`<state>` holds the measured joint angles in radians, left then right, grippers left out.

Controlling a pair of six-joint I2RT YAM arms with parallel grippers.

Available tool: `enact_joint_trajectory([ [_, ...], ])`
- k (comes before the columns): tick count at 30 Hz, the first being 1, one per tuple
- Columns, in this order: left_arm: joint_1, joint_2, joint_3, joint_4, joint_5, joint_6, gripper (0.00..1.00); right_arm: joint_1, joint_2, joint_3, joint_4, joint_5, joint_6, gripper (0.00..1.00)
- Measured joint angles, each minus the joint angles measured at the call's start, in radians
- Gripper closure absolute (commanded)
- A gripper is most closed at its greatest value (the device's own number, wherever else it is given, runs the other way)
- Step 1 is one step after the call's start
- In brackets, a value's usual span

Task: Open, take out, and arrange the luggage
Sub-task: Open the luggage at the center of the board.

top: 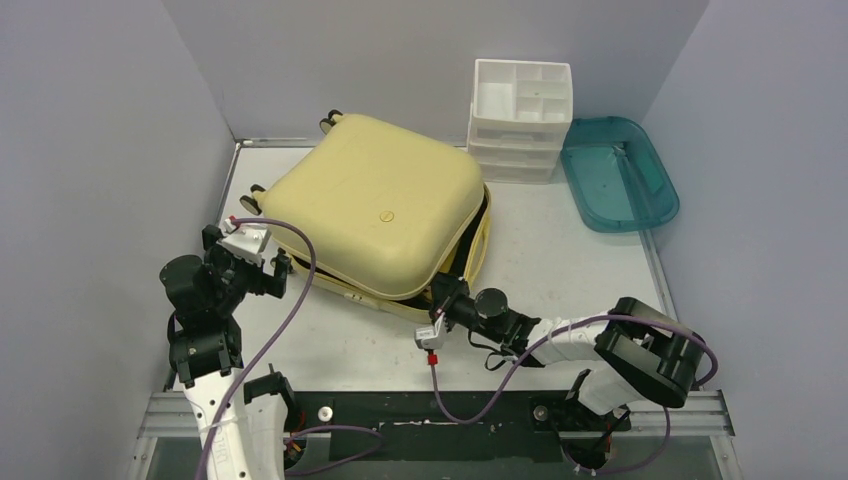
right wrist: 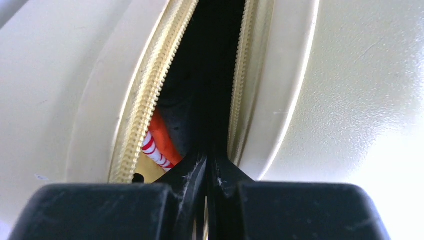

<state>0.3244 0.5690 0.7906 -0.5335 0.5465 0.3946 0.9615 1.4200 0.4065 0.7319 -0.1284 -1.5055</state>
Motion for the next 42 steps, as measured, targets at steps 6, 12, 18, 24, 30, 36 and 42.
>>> enact_joint_trajectory([
  [6,0.000,0.001,0.009,-0.003,-0.012,0.000,0.03,0.009,0.051,-0.092,0.291,0.062,0.000,1.00],
  [12,0.000,0.021,0.115,-0.034,0.011,0.001,0.03,0.010,0.047,-0.079,0.307,0.145,0.058,1.00],
  [18,0.000,0.019,0.194,-0.038,-0.005,-0.040,0.03,0.011,0.011,-0.029,0.272,0.191,0.113,1.00],
  [24,0.001,0.024,0.198,-0.040,-0.074,-0.069,0.03,0.015,0.010,0.066,0.232,0.254,0.155,1.00],
  [30,0.002,0.009,0.193,-0.057,-0.092,-0.039,0.03,0.014,-0.018,0.143,0.187,0.320,0.195,1.00],
  [36,0.003,-0.032,0.116,-0.079,-0.093,0.037,0.03,-0.006,-0.044,0.233,0.075,0.360,0.257,1.00],
  [42,0.003,-0.014,0.028,-0.079,-0.095,0.085,0.03,-0.069,-0.061,0.352,-0.079,0.361,0.369,1.00],
])
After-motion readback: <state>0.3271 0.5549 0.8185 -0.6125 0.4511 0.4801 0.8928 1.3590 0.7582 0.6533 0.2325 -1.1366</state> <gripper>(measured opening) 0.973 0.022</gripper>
